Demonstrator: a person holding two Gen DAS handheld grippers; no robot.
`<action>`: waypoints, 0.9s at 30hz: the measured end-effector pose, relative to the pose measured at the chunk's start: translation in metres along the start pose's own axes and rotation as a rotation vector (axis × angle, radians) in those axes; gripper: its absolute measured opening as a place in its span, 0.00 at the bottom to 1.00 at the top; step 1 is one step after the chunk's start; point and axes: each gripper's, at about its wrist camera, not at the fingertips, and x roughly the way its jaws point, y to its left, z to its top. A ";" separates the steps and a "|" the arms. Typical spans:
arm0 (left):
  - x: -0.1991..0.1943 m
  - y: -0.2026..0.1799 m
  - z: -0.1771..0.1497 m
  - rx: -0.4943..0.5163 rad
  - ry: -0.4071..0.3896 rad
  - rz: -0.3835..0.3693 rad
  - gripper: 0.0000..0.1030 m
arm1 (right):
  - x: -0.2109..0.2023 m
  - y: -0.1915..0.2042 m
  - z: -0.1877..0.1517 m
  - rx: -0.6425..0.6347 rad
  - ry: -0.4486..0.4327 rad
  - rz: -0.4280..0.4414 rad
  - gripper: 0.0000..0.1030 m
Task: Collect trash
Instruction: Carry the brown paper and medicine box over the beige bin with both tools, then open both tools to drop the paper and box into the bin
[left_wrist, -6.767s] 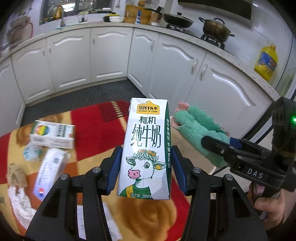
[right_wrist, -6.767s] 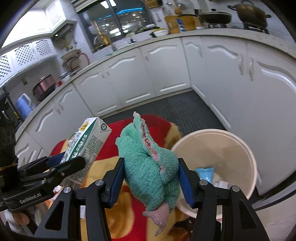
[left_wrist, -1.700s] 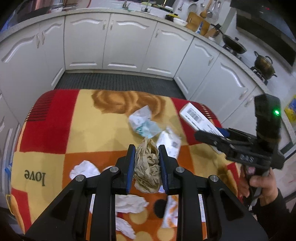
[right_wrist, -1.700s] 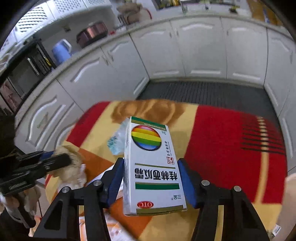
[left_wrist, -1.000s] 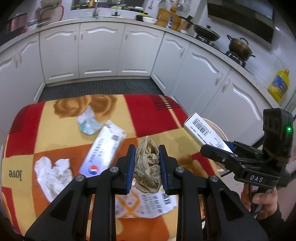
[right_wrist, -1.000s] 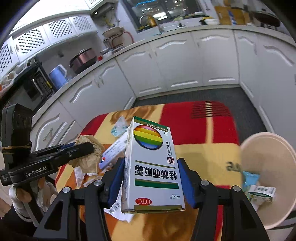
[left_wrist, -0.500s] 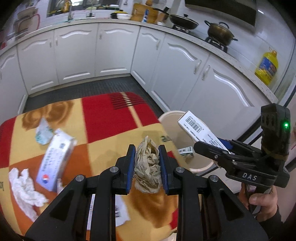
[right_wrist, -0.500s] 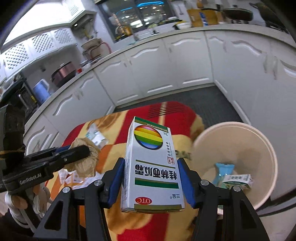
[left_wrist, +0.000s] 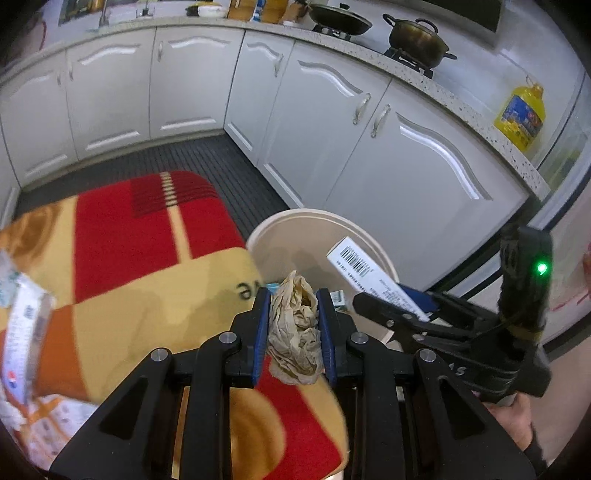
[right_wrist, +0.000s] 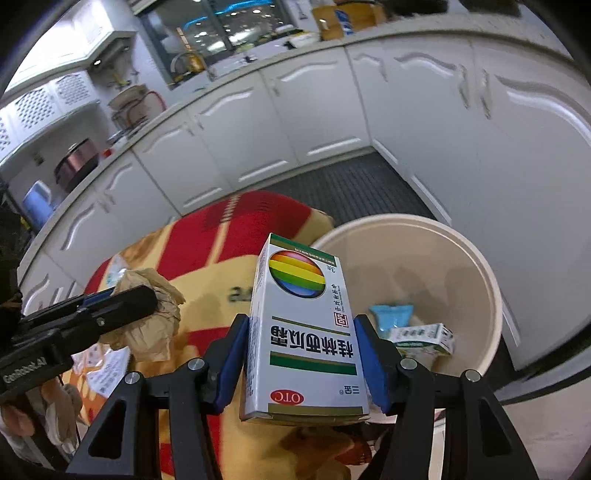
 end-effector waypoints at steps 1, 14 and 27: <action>0.005 -0.001 0.002 -0.006 0.002 -0.001 0.22 | 0.003 -0.005 0.001 0.013 0.006 -0.011 0.54; 0.029 0.007 0.003 -0.062 0.009 0.007 0.55 | 0.017 -0.038 0.007 0.073 0.010 -0.122 0.74; 0.002 0.023 -0.012 -0.050 -0.021 0.063 0.55 | 0.013 -0.019 -0.002 0.033 0.012 -0.139 0.74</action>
